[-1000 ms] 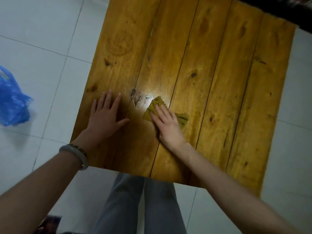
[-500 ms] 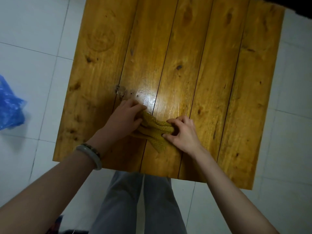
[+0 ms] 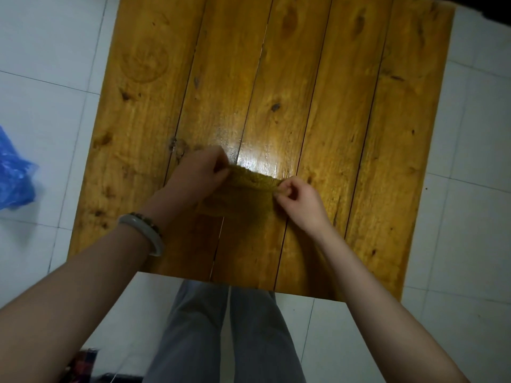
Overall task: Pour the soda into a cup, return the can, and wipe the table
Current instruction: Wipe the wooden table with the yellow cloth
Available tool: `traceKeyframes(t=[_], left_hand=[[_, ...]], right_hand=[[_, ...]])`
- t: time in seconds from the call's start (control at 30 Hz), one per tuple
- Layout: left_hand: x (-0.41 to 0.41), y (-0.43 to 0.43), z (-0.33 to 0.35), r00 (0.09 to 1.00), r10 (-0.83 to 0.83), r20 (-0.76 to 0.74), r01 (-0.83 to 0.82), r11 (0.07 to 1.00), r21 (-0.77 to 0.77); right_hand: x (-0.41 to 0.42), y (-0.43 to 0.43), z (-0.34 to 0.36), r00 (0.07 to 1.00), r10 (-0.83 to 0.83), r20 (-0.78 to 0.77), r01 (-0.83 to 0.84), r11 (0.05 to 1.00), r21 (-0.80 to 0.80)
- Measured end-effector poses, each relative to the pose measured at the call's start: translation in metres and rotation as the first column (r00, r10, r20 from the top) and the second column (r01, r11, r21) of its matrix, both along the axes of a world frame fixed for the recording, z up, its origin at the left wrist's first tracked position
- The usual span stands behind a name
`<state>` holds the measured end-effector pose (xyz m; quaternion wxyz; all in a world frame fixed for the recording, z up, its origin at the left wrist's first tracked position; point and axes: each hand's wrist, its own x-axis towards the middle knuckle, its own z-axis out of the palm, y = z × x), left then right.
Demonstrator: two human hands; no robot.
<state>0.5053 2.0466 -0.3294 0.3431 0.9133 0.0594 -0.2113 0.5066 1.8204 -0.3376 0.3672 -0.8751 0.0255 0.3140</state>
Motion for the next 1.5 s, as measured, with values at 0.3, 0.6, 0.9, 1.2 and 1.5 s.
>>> traceKeyframes(t=[0.3, 0.6, 0.9, 1.2, 1.5], left_hand=[[-0.010, -0.010, -0.014, 0.995, 0.036, 0.088, -0.045, 0.994, 0.097], [-0.010, -0.009, -0.013, 0.980, 0.114, 0.160, -0.113, 0.993, -0.012], [0.004, -0.023, -0.018, 0.948, 0.300, 0.102, -0.304, 0.952, 0.022], [-0.044, -0.004, -0.023, 0.988, 0.142, -0.067, -0.132, 0.981, 0.139], [-0.061, -0.006, -0.018, 0.953, 0.297, -0.050, -0.296, 0.955, 0.031]], right_hand=[[0.013, -0.003, -0.007, 0.964, 0.180, 0.196, -0.148, 0.974, -0.170], [0.004, 0.017, -0.009, 0.923, 0.241, 0.301, -0.209, 0.968, -0.136], [0.014, 0.008, -0.012, 0.962, 0.189, 0.199, -0.134, 0.957, -0.258], [0.040, 0.050, -0.018, 0.932, 0.332, 0.147, -0.285, 0.920, -0.267], [0.040, 0.055, 0.011, 0.941, 0.336, 0.050, -0.338, 0.940, 0.039]])
